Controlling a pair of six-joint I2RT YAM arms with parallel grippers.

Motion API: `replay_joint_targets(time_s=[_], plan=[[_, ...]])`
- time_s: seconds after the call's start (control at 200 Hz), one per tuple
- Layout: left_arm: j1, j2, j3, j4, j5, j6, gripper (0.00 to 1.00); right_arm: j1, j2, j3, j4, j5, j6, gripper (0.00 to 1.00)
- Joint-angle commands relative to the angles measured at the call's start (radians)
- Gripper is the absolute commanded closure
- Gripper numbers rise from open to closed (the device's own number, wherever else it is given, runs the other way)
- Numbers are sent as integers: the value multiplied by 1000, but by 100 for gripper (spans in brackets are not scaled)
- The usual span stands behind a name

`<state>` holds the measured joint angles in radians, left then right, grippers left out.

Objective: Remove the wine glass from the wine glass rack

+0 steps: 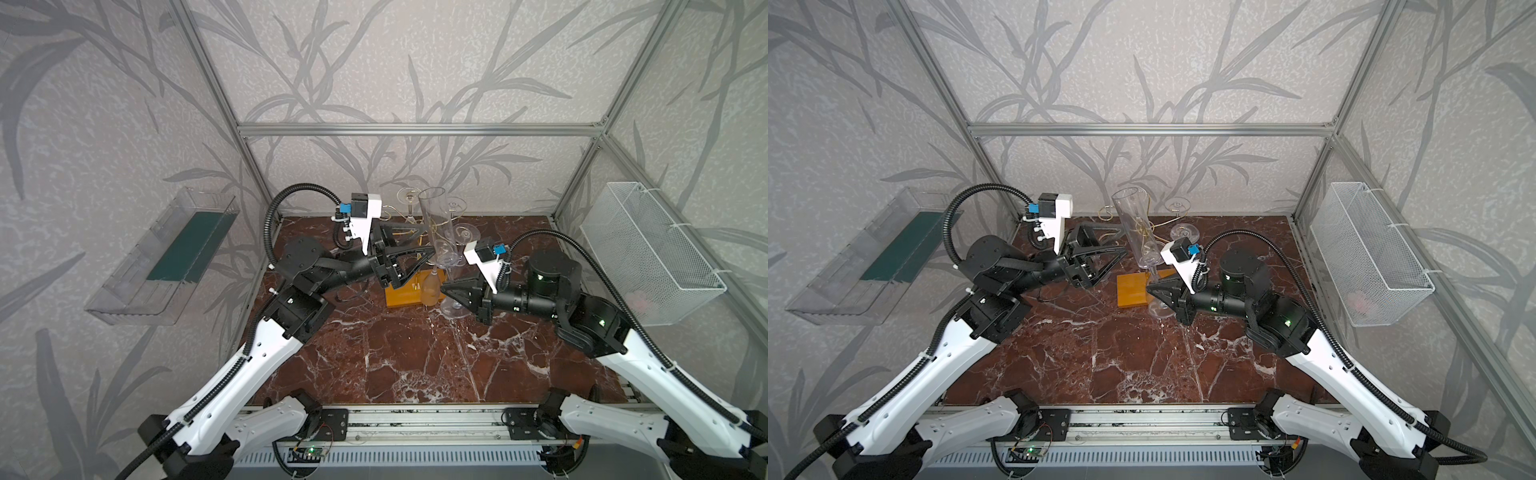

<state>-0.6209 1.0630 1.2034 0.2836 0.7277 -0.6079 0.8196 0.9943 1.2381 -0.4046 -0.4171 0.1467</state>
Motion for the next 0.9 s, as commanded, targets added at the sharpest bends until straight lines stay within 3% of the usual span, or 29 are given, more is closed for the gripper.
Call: replay_joint_targets(time_s=[0.0,0.51,0.894], plan=[[-5,5,0,49,28,-30,20,14,3,-3,66,8,13,100],[-40,29,30,19,10,-21,23,78,50,-22,98,28,33,100],[-61,5,-6,30,-27,-13,58,99,35,-59,108,53,40,100]])
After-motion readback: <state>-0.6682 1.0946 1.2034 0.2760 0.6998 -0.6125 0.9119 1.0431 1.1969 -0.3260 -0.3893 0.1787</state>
